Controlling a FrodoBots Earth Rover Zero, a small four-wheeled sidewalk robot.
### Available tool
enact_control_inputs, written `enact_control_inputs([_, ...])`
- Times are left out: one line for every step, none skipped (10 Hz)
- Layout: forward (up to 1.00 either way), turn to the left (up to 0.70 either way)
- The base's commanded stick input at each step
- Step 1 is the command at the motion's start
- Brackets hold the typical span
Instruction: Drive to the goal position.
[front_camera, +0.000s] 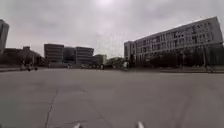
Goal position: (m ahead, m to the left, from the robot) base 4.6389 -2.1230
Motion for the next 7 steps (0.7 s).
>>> enact_control_inputs([0.70,0.00])
enact_control_inputs([0.70,0.00])
enact_control_inputs([0.70,0.00])
enact_control_inputs([0.70,0.00])
enact_control_inputs([0.70,0.00])
enact_control_inputs([0.70,0.00])
enact_control_inputs([0.70,0.00])
